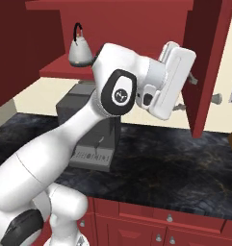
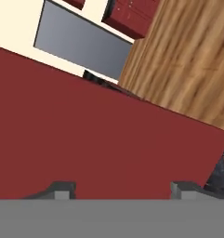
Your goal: Open the cabinet, pick the kettle from the cabinet, and place it in the sink.
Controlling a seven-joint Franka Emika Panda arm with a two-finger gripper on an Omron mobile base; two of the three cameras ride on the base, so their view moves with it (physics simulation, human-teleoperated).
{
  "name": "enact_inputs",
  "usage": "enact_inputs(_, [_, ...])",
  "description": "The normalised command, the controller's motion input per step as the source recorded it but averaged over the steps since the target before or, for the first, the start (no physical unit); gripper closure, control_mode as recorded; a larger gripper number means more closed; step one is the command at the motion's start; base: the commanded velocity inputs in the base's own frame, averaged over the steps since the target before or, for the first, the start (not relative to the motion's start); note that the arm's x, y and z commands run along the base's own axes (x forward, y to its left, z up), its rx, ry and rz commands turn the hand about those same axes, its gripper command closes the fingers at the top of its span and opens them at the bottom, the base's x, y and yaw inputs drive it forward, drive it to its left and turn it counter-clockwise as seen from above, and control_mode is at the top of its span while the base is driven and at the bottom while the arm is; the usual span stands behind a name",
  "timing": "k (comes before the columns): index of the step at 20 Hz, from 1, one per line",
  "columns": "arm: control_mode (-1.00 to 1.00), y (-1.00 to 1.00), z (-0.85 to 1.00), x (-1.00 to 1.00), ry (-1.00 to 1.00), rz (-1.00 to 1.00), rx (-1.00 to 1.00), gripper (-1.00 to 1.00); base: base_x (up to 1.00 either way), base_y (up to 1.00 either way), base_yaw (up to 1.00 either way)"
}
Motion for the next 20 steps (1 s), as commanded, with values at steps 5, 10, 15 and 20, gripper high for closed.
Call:
enact_inputs(5, [-1.00, 0.18, 0.02, -0.14, 0.05, 0.08, 0.00, -1.00, 0.00, 0.00, 0.00])
enact_inputs(10, [-1.00, 0.54, 0.02, -0.19, 0.12, 0.17, 0.00, -1.00, 0.00, 0.00, 0.00])
enact_inputs(15, [-1.00, 0.60, 0.13, -0.16, 0.20, 0.33, -0.02, -1.00, 0.00, 0.00, 0.00])
enact_inputs(20, [-1.00, 0.59, 0.14, -0.17, 0.16, 0.43, -0.06, -1.00, 0.00, 0.00, 0.00])
